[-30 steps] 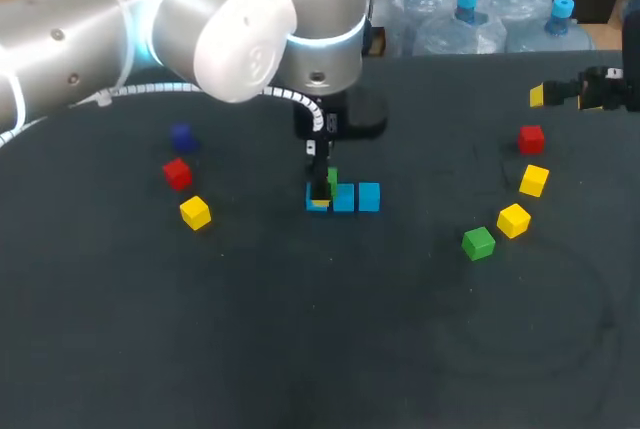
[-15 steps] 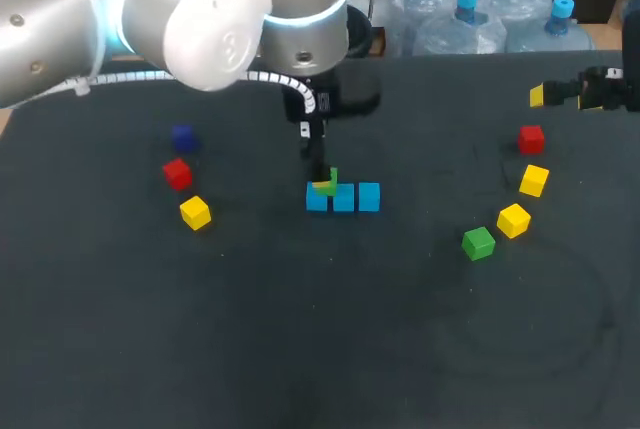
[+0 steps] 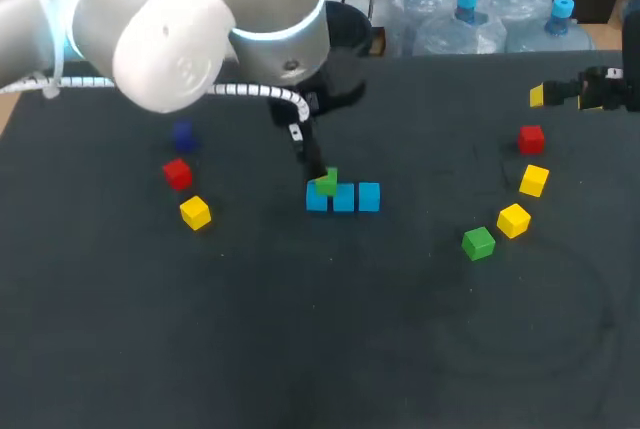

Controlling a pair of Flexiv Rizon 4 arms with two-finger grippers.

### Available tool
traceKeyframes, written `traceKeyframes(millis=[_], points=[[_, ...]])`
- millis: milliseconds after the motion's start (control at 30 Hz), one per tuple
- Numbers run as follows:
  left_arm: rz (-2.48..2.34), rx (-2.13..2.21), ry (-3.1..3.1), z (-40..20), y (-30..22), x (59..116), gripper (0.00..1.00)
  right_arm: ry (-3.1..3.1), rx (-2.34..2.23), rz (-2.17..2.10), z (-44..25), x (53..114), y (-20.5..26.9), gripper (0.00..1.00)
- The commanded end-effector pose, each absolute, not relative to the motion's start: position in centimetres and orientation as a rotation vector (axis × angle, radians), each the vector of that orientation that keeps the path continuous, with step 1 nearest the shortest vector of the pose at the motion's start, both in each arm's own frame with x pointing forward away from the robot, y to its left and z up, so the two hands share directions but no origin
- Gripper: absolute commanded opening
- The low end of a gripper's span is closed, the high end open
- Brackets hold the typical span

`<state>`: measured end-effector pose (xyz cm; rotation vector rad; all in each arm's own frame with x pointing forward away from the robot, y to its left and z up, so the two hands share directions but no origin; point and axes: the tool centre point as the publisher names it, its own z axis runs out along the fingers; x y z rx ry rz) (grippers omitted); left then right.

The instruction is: Place the blue cubes, place green cubes on the blue cubes, place the yellow cubes on the green cubes, then place the red cubes on the yellow cubes, and place purple cube on the red cubes.

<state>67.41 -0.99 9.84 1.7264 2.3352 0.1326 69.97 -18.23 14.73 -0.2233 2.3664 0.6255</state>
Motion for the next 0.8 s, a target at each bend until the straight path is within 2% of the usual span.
traceKeyframes(millis=[33, 533, 800], points=[[0.211, 1.646, 2.32, 9.4, -1.2, 66.3, 1.0, 2.367, -0.223, 0.622, 14.8, 69.9, -18.3, 1.0], [0.227, 1.359, 2.452, 7.7, 1.4, 66.3, 1.0, 2.367, -0.223, 0.622, 14.8, 69.9, -18.3, 1.0], [0.213, 1.258, 2.449, 9.1, 3.0, 68.3, 1.0, 2.367, -0.223, 0.622, 14.8, 69.9, -18.3, 1.0]])
